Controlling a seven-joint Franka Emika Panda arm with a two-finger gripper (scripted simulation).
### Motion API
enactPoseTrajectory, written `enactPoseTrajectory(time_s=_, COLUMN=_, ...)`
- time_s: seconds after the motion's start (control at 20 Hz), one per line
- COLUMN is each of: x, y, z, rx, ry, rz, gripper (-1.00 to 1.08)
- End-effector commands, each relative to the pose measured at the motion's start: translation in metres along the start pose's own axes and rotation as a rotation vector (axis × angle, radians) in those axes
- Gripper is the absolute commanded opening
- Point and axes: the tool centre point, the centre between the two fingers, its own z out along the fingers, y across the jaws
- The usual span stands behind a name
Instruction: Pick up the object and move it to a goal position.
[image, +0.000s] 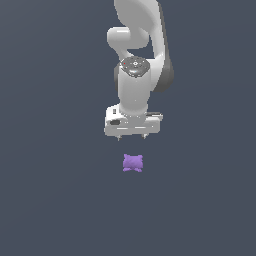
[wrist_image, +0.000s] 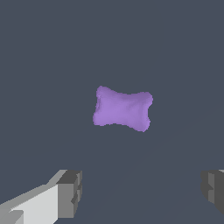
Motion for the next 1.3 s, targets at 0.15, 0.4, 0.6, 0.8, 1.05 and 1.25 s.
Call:
enactPoseTrajectory(time_s=0.15, x=0.001, y=0.0, z=0.001, rx=-0.001, ry=-0.001, rz=-0.027, gripper=1.0)
enactPoseTrajectory(time_s=0.4, x=0.003, y=0.0, z=0.004, rx=-0.002, ry=-0.003, rz=-0.087, gripper=1.0)
enactPoseTrajectory(time_s=0.6, x=0.006, y=-0.001, z=0.007, rx=-0.003, ry=-0.005, rz=-0.16, gripper=1.0)
enactPoseTrajectory(time_s=0.8, x=0.01, y=-0.001, z=0.011, rx=-0.004, ry=-0.008, rz=-0.253, gripper=1.0)
enactPoseTrajectory(time_s=1.05, x=0.015, y=-0.002, z=0.018, rx=-0.004, ry=-0.012, rz=-0.391, gripper=1.0)
enactPoseTrajectory(time_s=1.25, x=0.019, y=-0.002, z=0.023, rx=-0.003, ry=-0.015, rz=-0.503, gripper=1.0)
